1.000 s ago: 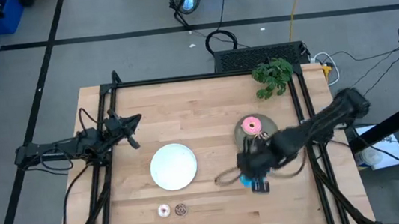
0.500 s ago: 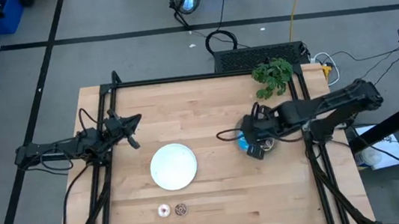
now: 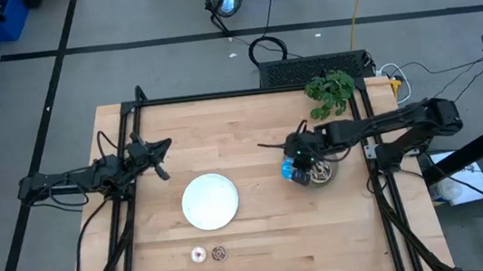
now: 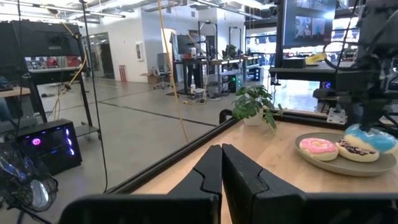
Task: Pick & Place donuts
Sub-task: Put the big blue donut on the gray plate
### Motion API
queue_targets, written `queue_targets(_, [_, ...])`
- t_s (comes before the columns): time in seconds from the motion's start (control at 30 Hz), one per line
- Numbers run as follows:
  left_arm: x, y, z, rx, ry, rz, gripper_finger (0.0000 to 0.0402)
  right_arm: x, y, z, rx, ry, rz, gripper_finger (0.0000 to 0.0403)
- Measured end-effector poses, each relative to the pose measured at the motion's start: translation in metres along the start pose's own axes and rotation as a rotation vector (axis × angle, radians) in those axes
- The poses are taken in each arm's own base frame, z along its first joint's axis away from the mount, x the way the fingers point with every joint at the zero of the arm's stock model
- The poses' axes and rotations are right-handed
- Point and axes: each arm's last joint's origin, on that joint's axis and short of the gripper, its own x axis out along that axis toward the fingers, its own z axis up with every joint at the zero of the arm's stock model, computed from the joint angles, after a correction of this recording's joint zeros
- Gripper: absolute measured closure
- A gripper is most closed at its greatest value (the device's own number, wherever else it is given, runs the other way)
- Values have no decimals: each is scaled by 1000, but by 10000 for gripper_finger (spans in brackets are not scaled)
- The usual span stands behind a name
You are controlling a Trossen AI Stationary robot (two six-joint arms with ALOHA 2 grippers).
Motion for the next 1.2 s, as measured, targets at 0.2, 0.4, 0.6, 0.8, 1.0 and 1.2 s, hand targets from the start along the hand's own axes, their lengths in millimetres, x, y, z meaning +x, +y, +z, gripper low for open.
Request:
queue_targets(0.2, [0, 0, 0, 4, 1, 0, 385, 14, -13, -5, 34, -18, 24, 390])
queue_targets(0.4, [0, 0, 0, 3, 1, 0, 385, 30, -21, -21, 38, -21, 4, 390])
queue_targets(0.6, [0, 0, 0, 3, 1, 0, 385, 37, -23, -25, 36, -61, -1, 390])
queue_targets(0.8, [0, 0, 0, 2, 1, 0, 385, 42, -27, -31, 41, -39, -38, 390])
queue_targets(1.0, [0, 0, -1, 4, 4, 0, 385, 43, -29, -34, 51, -33, -46, 374])
queue_targets(1.2, [0, 0, 0, 6, 4, 1, 385, 43, -29, -35, 76, -17, -50, 293])
